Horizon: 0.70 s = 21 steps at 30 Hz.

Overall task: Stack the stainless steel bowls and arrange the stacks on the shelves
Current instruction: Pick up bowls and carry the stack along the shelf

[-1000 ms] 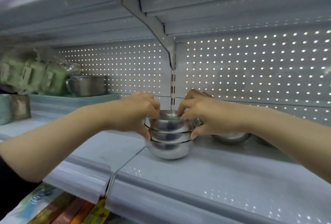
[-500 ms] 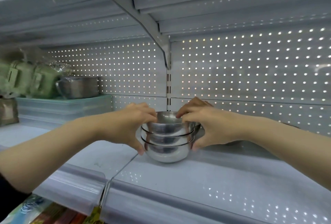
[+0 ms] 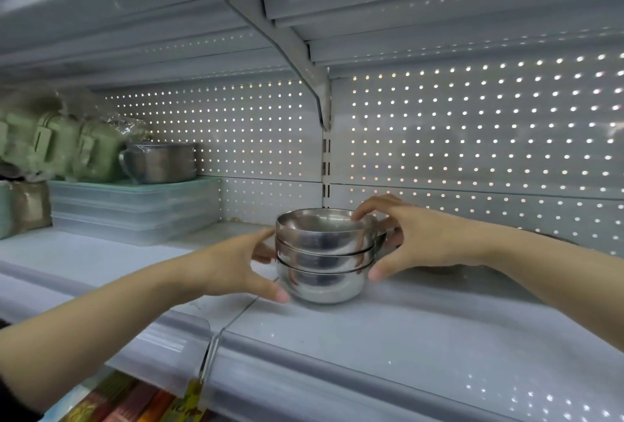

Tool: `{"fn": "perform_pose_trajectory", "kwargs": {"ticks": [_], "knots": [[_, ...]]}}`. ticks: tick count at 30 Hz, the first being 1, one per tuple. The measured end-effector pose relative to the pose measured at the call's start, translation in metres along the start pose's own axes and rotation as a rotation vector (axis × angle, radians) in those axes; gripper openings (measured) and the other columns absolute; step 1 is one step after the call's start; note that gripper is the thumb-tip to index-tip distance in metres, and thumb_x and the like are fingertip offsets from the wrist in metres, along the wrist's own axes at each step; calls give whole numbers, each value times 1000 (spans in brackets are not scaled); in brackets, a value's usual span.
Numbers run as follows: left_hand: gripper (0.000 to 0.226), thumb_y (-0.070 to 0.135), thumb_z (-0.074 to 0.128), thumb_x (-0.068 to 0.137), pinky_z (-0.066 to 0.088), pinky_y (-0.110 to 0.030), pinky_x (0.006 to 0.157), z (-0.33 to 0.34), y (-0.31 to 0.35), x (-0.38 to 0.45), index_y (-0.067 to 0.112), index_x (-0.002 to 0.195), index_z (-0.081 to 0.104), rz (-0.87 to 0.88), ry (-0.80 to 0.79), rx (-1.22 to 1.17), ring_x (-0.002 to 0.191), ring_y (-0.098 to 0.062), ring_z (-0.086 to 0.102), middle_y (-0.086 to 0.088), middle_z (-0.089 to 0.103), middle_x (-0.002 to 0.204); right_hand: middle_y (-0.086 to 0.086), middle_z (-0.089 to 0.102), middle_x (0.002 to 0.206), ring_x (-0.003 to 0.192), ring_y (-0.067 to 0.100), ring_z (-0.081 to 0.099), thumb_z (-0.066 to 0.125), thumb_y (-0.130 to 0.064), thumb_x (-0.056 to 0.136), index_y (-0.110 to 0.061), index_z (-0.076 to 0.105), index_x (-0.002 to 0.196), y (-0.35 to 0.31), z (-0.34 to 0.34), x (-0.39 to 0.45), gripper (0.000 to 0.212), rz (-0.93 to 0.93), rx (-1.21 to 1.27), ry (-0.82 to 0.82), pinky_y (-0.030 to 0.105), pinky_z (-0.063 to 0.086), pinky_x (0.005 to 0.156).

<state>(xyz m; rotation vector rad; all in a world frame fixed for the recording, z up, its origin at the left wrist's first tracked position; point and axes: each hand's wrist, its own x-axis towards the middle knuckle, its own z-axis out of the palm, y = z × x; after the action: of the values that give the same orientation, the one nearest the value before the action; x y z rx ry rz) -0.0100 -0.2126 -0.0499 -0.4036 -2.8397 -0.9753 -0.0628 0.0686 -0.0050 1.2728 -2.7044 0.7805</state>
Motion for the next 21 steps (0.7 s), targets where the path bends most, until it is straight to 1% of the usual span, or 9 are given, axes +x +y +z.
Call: {"fn": "perform_pose_trajectory", "kwargs": {"ticks": [3, 5, 8, 10, 14, 16, 17, 19, 21], "knots": [[65, 41, 86, 50, 38, 0, 71, 10, -1, 3, 40, 107, 56, 45, -15, -14, 94, 12, 56, 24, 65, 100, -12, 60, 102, 77, 0, 63, 87, -25, 59, -38, 52, 108, -1, 3, 1, 61, 29, 173, -22, 20, 50, 77], [52, 35, 87, 55, 37, 3, 65, 15, -1, 5, 36, 98, 59, 34, 52, -8, 87, 14, 56, 22, 67, 93, -13, 61, 95, 73, 2, 63, 87, -19, 61, -36, 54, 107, -1, 5, 2, 59, 44, 214, 2, 24, 50, 79], [47, 34, 87, 54, 37, 1, 62, 20, 3, 8, 34, 93, 61, 45, 109, 20, 82, 13, 56, 20, 67, 88, -14, 62, 93, 76, 4, 63, 87, -16, 60, -36, 54, 108, -1, 4, -3, 61, 59, 228, 35, 24, 50, 81], [48, 35, 86, 53, 38, -1, 64, 22, 14, 12, 32, 94, 63, 85, 110, 13, 81, 10, 58, 18, 68, 89, -11, 65, 100, 87, 8, 65, 87, -18, 59, -38, 54, 110, -1, -3, -14, 64, 69, 206, 47, 25, 51, 86], [46, 30, 87, 55, 40, -1, 63, 34, 64, 33, 28, 94, 63, 182, 30, -66, 79, 8, 62, 19, 70, 86, -21, 65, 105, 91, 6, 68, 88, -24, 55, -48, 52, 112, 8, -38, -61, 71, 137, 213, 150, 23, 53, 84], [42, 26, 86, 58, 44, -3, 65, 54, 99, 51, 27, 92, 62, 233, -43, -118, 77, 7, 65, 21, 71, 82, -27, 63, 108, 93, 1, 66, 88, -34, 49, -54, 49, 113, 18, -62, -96, 77, 192, 130, 228, 19, 51, 84], [42, 26, 86, 58, 47, -6, 66, 67, 118, 61, 27, 92, 62, 261, -71, -131, 77, 5, 66, 20, 71, 81, -27, 62, 112, 95, 1, 66, 89, -36, 46, -55, 48, 113, 23, -75, -116, 81, 225, 106, 258, 22, 51, 85], [43, 27, 86, 59, 50, -10, 69, 99, 155, 80, 25, 95, 62, 324, -133, -152, 78, 2, 67, 15, 73, 83, -20, 63, 116, 97, 8, 68, 93, -29, 48, -50, 49, 118, 37, -96, -160, 85, 284, 143, 316, 33, 54, 88], [46, 30, 85, 60, 52, -17, 80, 134, 191, 97, 25, 100, 62, 378, -204, -170, 84, -2, 67, 10, 73, 89, -13, 67, 114, 97, 15, 69, 94, -25, 48, -44, 52, 119, 51, -111, -205, 85, 344, 158, 364, 40, 53, 89]]}}
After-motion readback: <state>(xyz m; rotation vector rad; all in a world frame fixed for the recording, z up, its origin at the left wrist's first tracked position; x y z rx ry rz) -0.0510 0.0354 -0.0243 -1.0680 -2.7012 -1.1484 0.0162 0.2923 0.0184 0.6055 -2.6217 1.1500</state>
